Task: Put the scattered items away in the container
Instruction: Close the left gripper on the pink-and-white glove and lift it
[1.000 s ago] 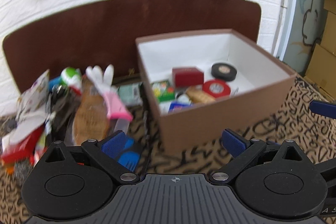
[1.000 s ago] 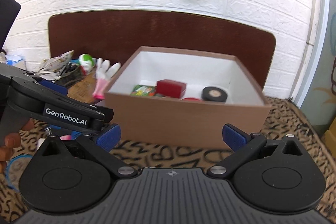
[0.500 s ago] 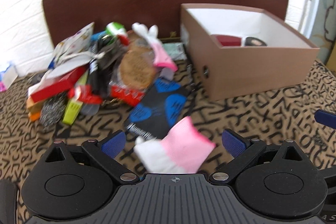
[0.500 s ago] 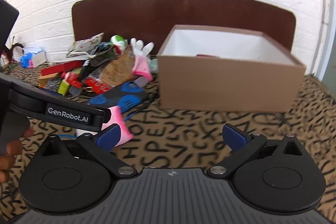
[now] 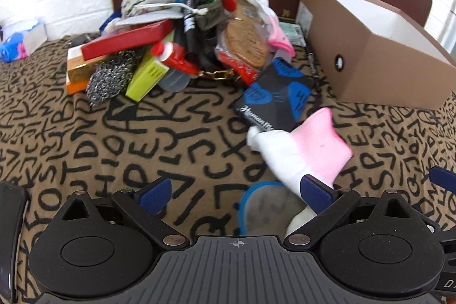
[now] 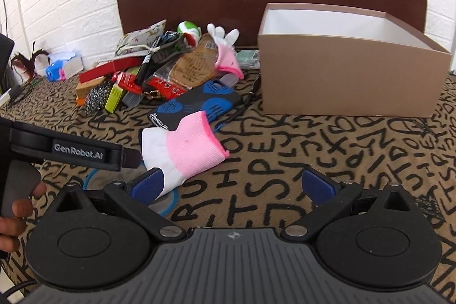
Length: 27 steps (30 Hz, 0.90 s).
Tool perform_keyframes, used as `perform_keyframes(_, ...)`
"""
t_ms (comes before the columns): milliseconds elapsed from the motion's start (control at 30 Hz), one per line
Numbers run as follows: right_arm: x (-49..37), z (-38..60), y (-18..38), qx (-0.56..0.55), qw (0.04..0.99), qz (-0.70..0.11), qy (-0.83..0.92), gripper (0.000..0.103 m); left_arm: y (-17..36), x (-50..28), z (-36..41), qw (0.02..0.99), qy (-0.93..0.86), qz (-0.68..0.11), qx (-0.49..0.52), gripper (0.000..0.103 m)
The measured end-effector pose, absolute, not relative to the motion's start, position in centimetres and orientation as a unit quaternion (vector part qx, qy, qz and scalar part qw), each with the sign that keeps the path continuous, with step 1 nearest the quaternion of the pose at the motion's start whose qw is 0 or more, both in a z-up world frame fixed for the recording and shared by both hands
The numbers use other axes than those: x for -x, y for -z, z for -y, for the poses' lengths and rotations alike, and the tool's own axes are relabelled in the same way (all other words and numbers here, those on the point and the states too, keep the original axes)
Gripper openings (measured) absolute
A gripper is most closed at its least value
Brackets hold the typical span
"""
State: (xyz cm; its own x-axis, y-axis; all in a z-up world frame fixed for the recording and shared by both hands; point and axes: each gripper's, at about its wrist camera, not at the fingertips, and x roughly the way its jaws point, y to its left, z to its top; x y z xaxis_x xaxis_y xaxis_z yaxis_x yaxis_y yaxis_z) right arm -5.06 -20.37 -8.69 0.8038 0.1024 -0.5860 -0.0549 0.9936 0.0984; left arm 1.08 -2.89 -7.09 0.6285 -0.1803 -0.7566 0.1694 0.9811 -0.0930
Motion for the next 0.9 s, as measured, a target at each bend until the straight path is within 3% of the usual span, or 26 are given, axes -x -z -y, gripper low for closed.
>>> perform_keyframes(267,4.0,19.5,9.6,-0.023,0.946,-0.316,-0.071,0.102,7.2,-1.7,1.9,0.895,0.126,-0.427,0.031,0.089)
perform_keyframes(633,1.5,18.5,10.7,-0.016,0.942,-0.322,-0.096,0.097,7.8,-4.2,4.1,0.884,0.168,-0.436,0.029,0.087)
perform_keyframes(767,0.5,18.4,11.1,-0.024,0.939,-0.325,-0.108,0.094,8.2,-5.2,4.8,0.878,0.178,-0.444,0.026,0.078)
perform_keyframes(900,-0.2,18.2,11.6,-0.039,0.933,-0.333,-0.129,0.08,8.4,-5.6,5.2,0.87,0.191,-0.453,0.025,0.063)
